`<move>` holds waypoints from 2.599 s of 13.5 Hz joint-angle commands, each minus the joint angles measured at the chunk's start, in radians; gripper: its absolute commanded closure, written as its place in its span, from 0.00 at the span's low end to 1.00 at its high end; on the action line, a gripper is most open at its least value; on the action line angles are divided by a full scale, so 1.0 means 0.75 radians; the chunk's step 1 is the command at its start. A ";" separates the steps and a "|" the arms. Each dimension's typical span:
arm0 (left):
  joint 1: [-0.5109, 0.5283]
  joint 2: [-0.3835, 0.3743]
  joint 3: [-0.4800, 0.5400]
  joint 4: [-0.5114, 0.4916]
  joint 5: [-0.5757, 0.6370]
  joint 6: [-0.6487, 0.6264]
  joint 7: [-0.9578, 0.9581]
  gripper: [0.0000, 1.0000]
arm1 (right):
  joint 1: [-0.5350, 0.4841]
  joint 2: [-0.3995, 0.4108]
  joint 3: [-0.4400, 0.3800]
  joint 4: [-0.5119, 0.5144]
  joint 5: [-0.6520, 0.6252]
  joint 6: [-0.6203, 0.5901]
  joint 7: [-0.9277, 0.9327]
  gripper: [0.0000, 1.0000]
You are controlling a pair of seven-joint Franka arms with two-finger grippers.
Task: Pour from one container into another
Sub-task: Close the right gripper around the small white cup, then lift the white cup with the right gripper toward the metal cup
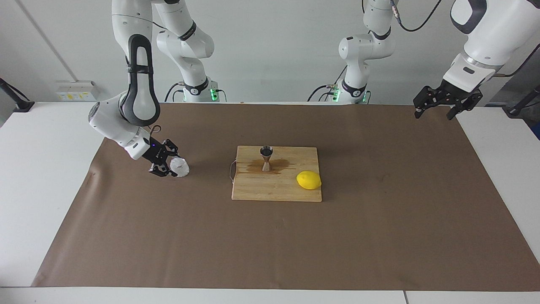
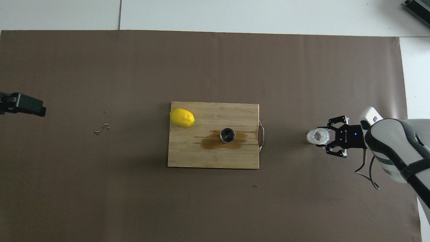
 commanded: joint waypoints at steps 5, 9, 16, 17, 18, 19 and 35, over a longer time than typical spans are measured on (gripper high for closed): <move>-0.008 -0.016 -0.012 -0.029 0.026 0.034 -0.054 0.00 | 0.002 -0.002 0.020 0.000 0.078 0.001 -0.047 1.00; -0.012 -0.014 -0.016 -0.029 0.024 0.089 -0.052 0.00 | 0.035 -0.035 0.022 0.012 0.078 -0.001 -0.035 1.00; 0.010 -0.002 -0.022 -0.019 0.018 0.124 -0.042 0.00 | 0.131 -0.149 0.032 0.063 0.074 -0.062 0.165 1.00; 0.004 -0.002 -0.018 -0.017 0.020 0.109 -0.022 0.00 | 0.147 -0.158 0.032 0.080 0.068 -0.068 0.192 1.00; 0.004 -0.008 -0.014 -0.019 0.016 0.097 0.005 0.00 | 0.168 -0.160 0.032 0.096 0.059 -0.070 0.222 1.00; 0.006 -0.008 -0.012 -0.025 0.016 0.093 0.017 0.00 | 0.186 -0.166 0.032 0.106 0.059 -0.070 0.259 1.00; 0.010 -0.004 -0.008 -0.021 0.018 0.083 0.015 0.00 | 0.681 -0.137 0.036 0.540 -0.838 -0.246 1.400 1.00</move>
